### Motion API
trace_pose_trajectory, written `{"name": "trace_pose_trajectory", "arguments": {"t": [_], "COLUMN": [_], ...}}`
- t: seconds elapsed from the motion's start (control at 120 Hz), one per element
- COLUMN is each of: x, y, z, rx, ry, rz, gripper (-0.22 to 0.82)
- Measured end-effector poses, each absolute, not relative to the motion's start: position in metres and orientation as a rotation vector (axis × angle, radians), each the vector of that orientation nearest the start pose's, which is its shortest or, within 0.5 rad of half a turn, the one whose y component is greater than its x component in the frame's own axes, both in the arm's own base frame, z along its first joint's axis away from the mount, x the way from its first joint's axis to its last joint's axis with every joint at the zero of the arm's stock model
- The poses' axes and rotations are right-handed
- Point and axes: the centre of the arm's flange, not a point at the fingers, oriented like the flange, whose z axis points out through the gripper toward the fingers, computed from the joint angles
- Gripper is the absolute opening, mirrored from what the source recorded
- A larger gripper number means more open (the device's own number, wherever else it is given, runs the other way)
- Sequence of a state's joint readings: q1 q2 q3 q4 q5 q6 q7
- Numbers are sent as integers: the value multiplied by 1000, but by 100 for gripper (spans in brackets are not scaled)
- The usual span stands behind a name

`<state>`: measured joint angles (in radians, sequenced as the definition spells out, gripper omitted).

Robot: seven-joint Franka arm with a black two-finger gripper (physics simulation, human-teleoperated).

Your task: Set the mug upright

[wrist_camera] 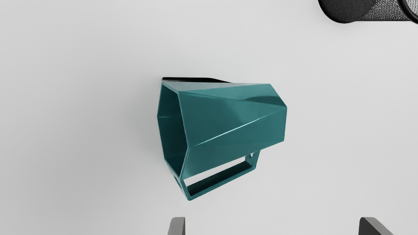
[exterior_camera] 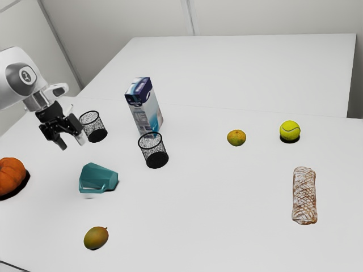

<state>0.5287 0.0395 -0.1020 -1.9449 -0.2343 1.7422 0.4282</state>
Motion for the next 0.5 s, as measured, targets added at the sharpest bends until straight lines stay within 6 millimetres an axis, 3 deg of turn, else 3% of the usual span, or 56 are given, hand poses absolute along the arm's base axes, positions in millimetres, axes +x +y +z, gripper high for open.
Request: {"name": "trace_pose_trajectory", "arguments": {"t": [0.5], "x": [498], "y": [226], "z": [377], "rx": [-3577], "ry": [-95], "rz": [97], "gripper": [57]}}
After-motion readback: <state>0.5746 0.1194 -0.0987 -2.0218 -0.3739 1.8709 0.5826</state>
